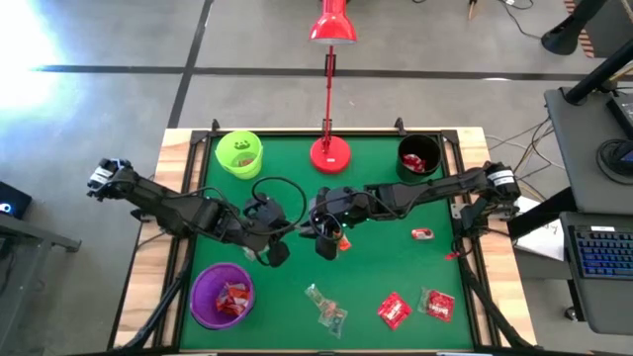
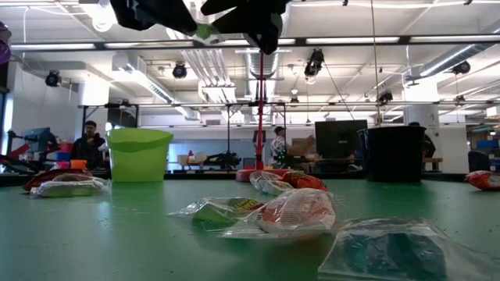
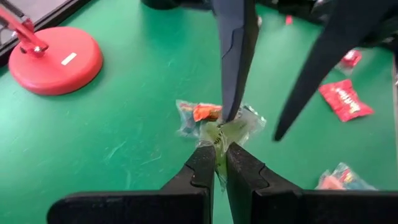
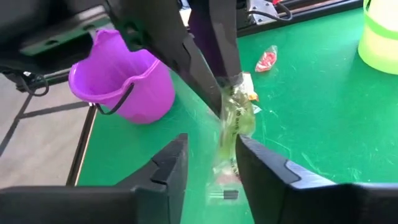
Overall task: Sort candy
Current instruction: Put the transparent candy into the green bucket
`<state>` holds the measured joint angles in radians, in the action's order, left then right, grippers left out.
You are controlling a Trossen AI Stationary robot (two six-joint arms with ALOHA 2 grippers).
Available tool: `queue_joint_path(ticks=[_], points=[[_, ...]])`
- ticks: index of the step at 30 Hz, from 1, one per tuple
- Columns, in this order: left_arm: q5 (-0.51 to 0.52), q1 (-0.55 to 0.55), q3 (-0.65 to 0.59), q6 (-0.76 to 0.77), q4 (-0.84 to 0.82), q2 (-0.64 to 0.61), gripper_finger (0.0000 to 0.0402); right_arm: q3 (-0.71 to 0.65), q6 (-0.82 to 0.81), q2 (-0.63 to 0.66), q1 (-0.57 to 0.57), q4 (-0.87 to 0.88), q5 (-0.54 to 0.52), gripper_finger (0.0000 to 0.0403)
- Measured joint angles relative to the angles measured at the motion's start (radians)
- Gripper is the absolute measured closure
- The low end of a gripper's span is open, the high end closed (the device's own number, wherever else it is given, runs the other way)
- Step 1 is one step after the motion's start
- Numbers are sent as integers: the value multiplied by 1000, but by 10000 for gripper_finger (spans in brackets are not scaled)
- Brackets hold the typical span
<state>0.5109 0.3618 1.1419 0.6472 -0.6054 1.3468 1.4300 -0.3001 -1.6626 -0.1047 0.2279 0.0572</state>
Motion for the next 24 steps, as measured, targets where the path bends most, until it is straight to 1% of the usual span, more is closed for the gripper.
queue_joint_path(ticks=[5, 12, 18, 24], points=[[-2, 0, 0, 21, -52, -1, 400, 2, 17, 3, 0, 6, -5, 253], [23, -15, 0, 48, -192, -18, 400, 2, 21, 3, 3, 47, -27, 241], [28, -85, 0, 48, -329, -67, 400, 2, 22, 3, 6, 65, -43, 241], [30, -190, 0, -7, -464, -136, 400, 2, 22, 3, 7, 66, -43, 241]])
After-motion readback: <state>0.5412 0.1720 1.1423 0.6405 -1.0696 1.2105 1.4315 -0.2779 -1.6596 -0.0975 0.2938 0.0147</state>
